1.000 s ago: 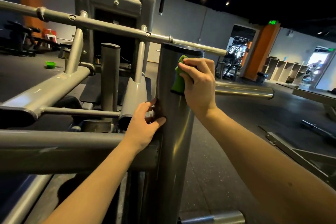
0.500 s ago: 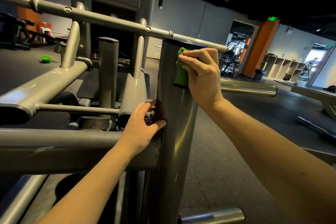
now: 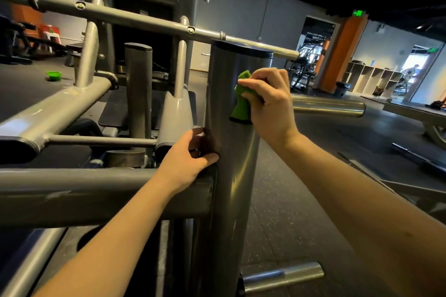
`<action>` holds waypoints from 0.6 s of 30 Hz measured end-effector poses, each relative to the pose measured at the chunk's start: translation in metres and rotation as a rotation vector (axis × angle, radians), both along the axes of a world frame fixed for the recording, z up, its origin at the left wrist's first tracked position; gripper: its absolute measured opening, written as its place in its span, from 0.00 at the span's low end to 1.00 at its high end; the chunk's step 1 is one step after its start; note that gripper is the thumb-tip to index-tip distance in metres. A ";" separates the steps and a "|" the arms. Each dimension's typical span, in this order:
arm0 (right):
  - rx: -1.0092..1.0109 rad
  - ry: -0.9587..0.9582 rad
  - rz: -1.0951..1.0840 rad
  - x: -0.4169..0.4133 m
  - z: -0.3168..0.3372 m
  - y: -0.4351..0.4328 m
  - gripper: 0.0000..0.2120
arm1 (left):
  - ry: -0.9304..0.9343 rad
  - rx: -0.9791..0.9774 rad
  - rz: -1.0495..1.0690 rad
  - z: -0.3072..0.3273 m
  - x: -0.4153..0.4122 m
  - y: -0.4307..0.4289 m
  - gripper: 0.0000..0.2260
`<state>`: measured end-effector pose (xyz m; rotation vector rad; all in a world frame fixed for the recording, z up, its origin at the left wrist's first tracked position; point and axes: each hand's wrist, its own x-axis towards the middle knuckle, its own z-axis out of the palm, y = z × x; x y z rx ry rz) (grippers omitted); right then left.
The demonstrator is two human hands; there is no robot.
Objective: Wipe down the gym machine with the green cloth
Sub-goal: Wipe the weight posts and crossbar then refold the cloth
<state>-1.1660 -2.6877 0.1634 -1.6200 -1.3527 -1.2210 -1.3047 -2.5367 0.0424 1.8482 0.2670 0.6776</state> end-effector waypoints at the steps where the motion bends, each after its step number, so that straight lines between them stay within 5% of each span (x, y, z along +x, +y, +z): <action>1: 0.019 0.007 -0.002 -0.002 -0.006 0.001 0.08 | 0.004 0.003 0.004 0.000 0.000 0.000 0.27; 7: -0.197 -0.046 0.039 -0.028 -0.107 -0.022 0.09 | 0.018 0.003 0.003 0.006 -0.004 -0.008 0.27; 10: -0.236 -0.054 0.054 -0.022 -0.094 -0.023 0.10 | 0.025 0.002 0.009 0.007 -0.005 -0.008 0.28; 15: 0.096 0.093 -0.065 0.005 -0.009 -0.006 0.09 | 0.031 -0.003 0.011 0.008 -0.007 -0.007 0.31; 18: 0.180 0.235 -0.052 0.006 -0.014 -0.001 0.15 | 0.017 0.000 0.013 0.006 -0.006 -0.007 0.31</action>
